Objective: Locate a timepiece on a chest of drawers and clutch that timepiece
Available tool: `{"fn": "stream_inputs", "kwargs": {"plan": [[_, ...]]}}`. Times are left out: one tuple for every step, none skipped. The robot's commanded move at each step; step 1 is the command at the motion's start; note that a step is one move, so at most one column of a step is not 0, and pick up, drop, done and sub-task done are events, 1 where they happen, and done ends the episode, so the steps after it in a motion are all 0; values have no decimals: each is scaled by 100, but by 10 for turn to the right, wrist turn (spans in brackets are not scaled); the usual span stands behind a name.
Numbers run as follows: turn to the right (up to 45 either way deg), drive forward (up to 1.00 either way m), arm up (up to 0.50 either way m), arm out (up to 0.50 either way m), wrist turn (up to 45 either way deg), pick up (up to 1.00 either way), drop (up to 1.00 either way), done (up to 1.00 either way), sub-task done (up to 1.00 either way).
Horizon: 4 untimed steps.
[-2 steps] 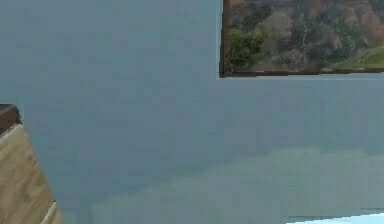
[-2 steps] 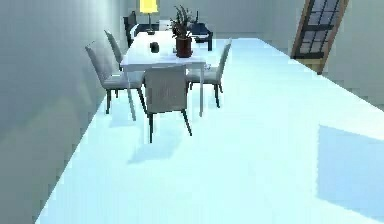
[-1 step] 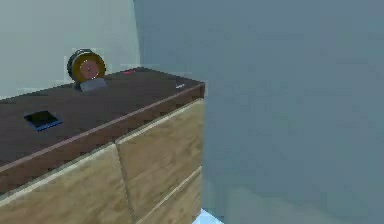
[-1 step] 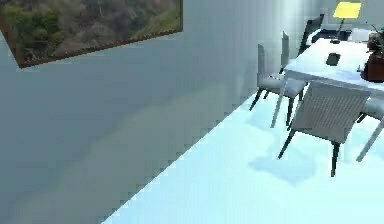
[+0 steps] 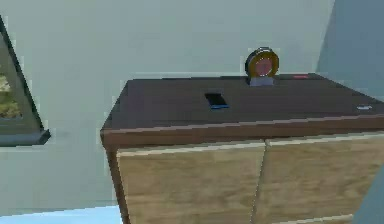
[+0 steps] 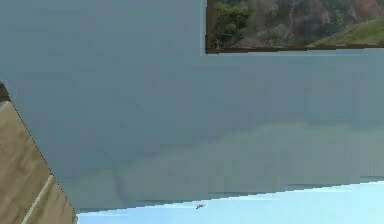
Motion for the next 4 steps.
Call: {"fn": "stream_inputs", "kwargs": {"plan": [[-450,0,0,0,0,0,0,0,0],[-240,0,0,0,0,0,0,0,0],[-30,0,0,0,0,0,0,0,0],[450,0,0,0,0,0,0,0,0]]}}
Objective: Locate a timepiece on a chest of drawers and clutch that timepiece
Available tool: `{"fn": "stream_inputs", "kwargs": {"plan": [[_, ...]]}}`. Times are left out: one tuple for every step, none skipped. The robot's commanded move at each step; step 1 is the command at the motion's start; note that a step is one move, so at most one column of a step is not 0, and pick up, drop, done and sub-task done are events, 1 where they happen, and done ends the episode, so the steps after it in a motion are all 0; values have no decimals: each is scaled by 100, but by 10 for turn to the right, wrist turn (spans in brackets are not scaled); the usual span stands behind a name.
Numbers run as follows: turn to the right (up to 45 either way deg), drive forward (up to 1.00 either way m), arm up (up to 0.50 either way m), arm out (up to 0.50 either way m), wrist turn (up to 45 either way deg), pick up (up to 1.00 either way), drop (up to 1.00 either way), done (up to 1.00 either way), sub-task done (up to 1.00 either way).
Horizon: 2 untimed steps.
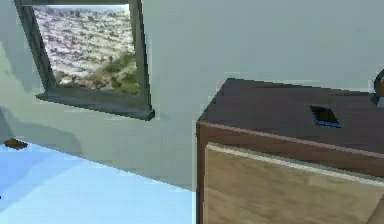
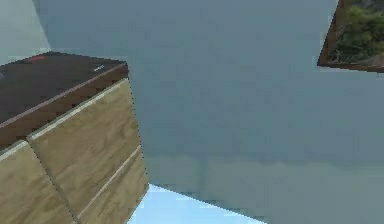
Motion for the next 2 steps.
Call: {"fn": "stream_inputs", "kwargs": {"plan": [[450,0,0,0,0,0,0,0,0],[270,0,0,0,0,0,0,0,0]]}}
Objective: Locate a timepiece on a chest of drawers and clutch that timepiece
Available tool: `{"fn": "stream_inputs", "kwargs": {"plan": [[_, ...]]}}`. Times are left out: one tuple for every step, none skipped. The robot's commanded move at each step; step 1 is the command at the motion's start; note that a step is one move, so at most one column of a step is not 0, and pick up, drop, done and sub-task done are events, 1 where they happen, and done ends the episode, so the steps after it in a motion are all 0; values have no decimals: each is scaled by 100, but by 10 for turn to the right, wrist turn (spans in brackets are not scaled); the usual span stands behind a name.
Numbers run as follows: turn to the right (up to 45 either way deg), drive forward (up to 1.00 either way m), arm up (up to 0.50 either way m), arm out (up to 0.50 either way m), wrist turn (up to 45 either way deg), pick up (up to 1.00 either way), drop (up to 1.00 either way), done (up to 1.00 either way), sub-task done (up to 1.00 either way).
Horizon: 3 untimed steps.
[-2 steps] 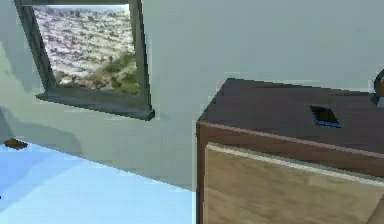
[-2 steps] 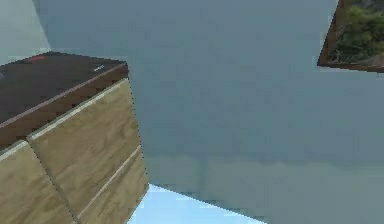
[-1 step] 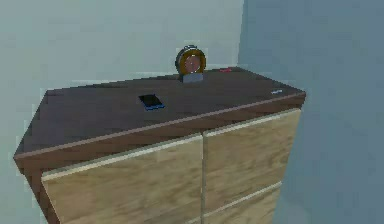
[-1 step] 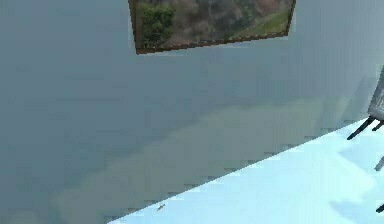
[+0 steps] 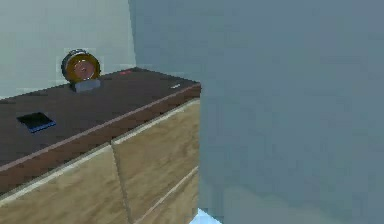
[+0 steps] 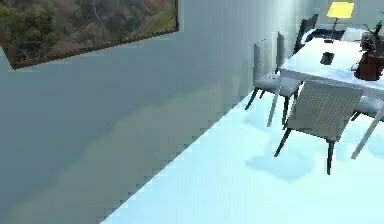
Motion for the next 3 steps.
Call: {"fn": "stream_inputs", "kwargs": {"plan": [[0,65,0,0,0,0,0,0,0],[-450,0,0,0,0,0,0,0,0],[-450,0,0,0,0,0,0,0,0]]}}
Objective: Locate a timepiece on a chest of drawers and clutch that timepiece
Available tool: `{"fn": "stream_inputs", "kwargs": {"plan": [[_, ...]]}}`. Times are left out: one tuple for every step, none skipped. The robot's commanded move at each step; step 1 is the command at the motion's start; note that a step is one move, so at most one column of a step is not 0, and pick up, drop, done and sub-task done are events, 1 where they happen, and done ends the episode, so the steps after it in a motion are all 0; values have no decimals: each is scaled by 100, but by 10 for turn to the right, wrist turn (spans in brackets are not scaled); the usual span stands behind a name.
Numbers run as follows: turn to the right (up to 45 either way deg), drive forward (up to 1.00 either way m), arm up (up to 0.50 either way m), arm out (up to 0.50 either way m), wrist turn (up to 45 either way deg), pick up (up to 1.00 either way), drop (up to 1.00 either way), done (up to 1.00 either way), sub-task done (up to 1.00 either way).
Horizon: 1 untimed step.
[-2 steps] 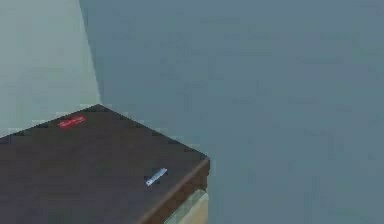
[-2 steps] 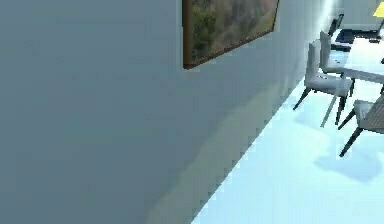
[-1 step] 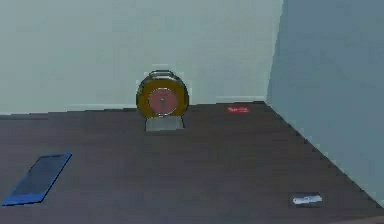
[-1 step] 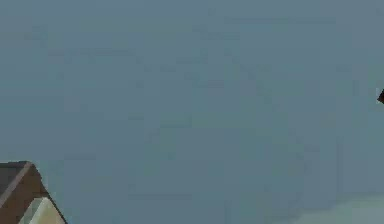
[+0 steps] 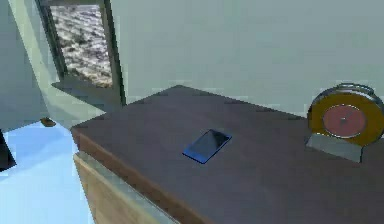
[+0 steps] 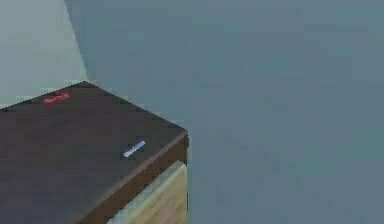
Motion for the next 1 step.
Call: {"fn": "stream_inputs", "kwargs": {"plan": [[-450,0,0,0,0,0,0,0,0]]}}
